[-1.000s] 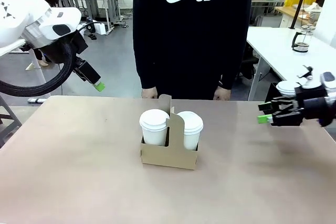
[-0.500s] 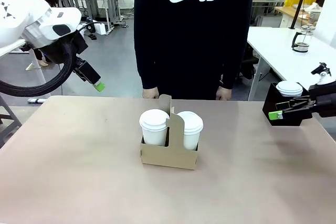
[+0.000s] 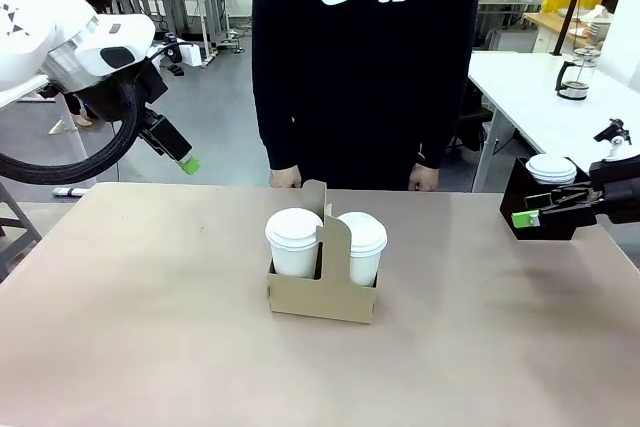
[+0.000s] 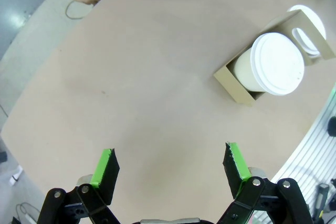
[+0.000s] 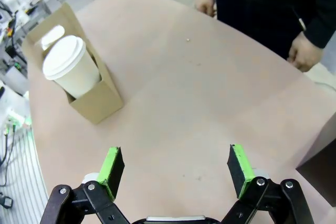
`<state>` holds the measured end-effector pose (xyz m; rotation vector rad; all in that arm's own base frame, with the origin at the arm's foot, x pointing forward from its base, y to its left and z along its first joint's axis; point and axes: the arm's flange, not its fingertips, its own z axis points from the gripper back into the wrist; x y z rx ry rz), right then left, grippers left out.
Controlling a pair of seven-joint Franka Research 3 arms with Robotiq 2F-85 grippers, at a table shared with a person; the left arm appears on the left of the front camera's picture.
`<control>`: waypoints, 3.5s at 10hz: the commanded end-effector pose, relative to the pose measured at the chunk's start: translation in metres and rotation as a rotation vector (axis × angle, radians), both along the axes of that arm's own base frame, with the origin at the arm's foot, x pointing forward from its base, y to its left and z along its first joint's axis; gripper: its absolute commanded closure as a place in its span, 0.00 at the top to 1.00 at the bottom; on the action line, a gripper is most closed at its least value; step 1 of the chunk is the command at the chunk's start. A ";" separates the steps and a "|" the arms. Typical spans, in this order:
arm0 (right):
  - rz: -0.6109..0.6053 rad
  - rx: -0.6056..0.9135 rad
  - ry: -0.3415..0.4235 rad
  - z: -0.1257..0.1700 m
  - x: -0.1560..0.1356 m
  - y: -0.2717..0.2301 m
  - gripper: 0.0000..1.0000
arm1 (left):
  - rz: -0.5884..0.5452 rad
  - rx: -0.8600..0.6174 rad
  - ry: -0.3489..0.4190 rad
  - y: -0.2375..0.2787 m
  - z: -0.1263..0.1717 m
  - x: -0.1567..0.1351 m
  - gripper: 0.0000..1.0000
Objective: Pour a drink into a cup and package it in a carrier.
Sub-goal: Insert the held 600 ml Paper Cup into the Cup Carrier.
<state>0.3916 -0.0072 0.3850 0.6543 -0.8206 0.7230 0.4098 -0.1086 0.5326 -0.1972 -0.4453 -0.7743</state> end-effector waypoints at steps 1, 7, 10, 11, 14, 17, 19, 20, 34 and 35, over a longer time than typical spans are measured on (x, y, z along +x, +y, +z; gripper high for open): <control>0.010 0.008 -0.009 0.002 0.000 -0.001 1.00 | 0.000 0.018 -0.003 0.002 0.002 0.000 1.00; 0.010 0.008 -0.009 0.002 0.000 -0.001 1.00 | 0.000 0.018 -0.003 0.002 0.002 0.000 1.00; 0.010 0.008 -0.009 0.002 0.000 -0.001 1.00 | 0.000 0.018 -0.003 0.002 0.002 0.000 1.00; 0.010 0.008 -0.009 0.002 0.000 -0.001 1.00 | 0.000 0.018 -0.003 0.002 0.002 0.000 1.00; 0.010 0.008 -0.009 0.002 0.000 -0.001 1.00 | 0.000 0.018 -0.003 0.002 0.002 0.000 1.00; 0.010 0.008 -0.009 0.002 0.000 -0.001 1.00 | 0.000 0.018 -0.003 0.002 0.002 0.000 1.00; 0.010 0.008 -0.009 0.002 0.000 -0.001 1.00 | 0.000 0.018 -0.003 0.002 0.002 0.000 1.00; 0.010 0.008 -0.009 0.002 0.000 -0.001 1.00 | 0.000 0.018 -0.003 0.002 0.002 0.000 1.00; 0.010 0.008 -0.009 0.002 0.000 -0.001 1.00 | 0.000 0.018 -0.003 0.002 0.002 0.000 1.00; 0.010 0.008 -0.009 0.002 0.000 -0.001 1.00 | 0.000 0.018 -0.003 0.002 0.002 0.000 1.00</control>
